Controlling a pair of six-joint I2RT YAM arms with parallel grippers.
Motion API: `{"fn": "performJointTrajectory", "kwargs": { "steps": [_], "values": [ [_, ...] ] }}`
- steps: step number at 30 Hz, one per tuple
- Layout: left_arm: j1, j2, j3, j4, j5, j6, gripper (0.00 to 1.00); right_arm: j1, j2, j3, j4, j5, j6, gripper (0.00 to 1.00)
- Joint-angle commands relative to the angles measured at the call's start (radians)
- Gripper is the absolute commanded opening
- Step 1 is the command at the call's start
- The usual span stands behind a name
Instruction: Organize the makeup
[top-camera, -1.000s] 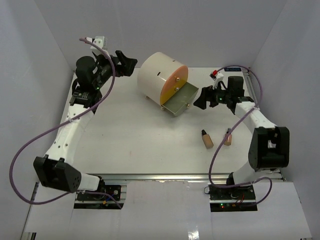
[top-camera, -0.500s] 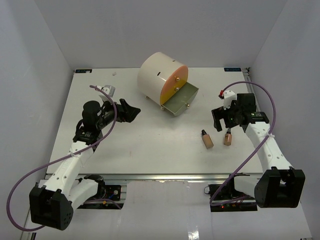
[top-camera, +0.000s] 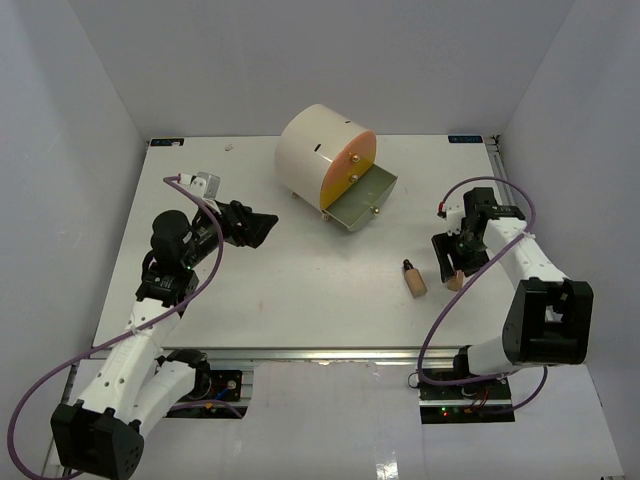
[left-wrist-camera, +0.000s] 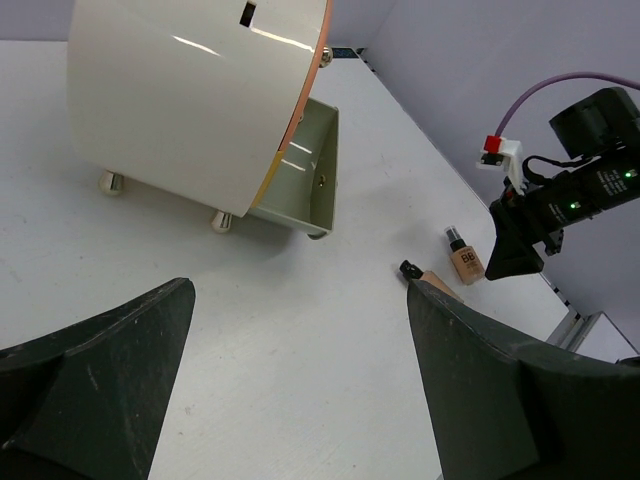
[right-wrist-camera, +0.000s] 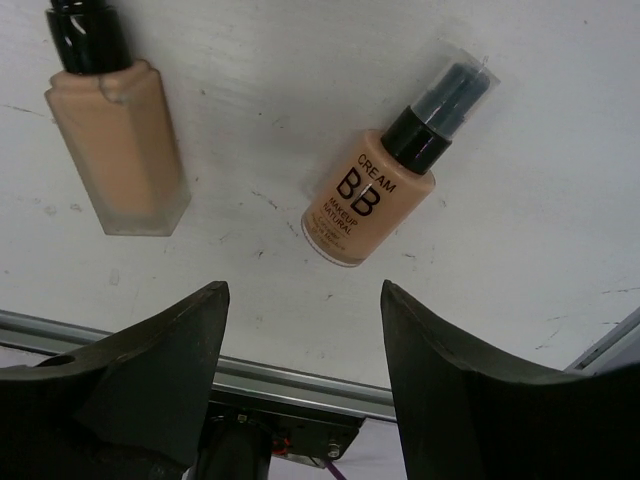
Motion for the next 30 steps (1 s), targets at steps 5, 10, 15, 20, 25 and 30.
{"fn": "performJointTrajectory", "kwargs": {
  "steps": [5,10,15,20,25,30],
  "values": [
    [-0.003,-0.039,0.002,0.013,-0.006,0.006,0.98,-0.059,0.121,0.055,0.022,0.028,0.023,0.65],
    [-0.003,-0.045,0.000,0.013,-0.007,0.007,0.98,-0.075,0.190,0.049,0.071,0.032,0.031,0.64],
    [-0.003,-0.043,0.000,0.013,-0.008,0.008,0.98,-0.080,0.246,0.058,0.100,0.012,0.043,0.61],
    [-0.004,-0.042,-0.001,0.013,-0.006,0.009,0.98,-0.083,0.285,0.058,0.128,0.023,0.044,0.55],
    [-0.003,-0.041,-0.001,0.013,-0.006,0.010,0.98,-0.085,0.297,0.054,0.144,0.030,0.043,0.46],
    [-0.003,-0.039,-0.001,0.012,-0.005,0.013,0.98,-0.085,0.237,0.066,0.170,0.032,0.001,0.24]
  ]
}}
